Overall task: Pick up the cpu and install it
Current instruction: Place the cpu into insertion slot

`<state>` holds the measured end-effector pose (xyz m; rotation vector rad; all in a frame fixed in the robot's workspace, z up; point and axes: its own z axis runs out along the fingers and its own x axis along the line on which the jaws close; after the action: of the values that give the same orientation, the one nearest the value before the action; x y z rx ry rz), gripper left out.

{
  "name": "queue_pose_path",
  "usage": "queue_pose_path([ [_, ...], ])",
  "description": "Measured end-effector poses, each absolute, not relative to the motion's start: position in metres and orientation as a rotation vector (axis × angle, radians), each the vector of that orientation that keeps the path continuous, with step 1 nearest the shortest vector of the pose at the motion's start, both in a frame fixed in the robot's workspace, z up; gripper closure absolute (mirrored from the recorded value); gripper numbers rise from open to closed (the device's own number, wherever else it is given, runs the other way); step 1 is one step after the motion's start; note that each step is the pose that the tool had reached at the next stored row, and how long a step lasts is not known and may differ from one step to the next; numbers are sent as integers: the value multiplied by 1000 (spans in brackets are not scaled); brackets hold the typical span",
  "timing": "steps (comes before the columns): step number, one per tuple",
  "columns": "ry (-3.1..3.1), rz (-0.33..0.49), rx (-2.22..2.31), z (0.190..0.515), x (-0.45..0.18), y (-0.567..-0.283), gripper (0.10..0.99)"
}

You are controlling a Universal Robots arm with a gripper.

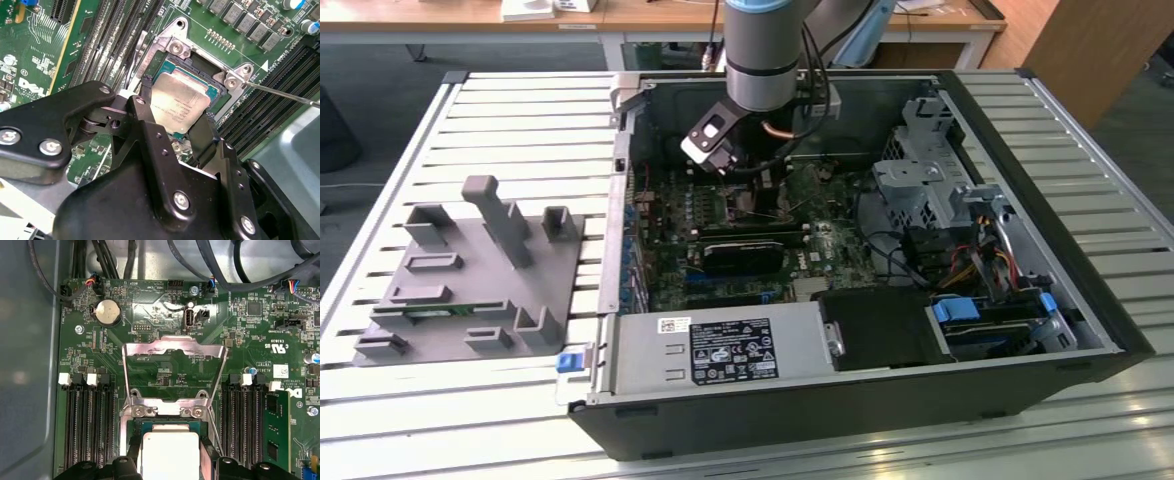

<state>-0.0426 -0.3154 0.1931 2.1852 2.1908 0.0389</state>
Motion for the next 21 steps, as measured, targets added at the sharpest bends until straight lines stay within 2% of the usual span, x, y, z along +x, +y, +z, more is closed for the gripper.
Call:
queue_pose_path([
  [21, 2189, 38, 2187, 192, -43, -315, 545],
])
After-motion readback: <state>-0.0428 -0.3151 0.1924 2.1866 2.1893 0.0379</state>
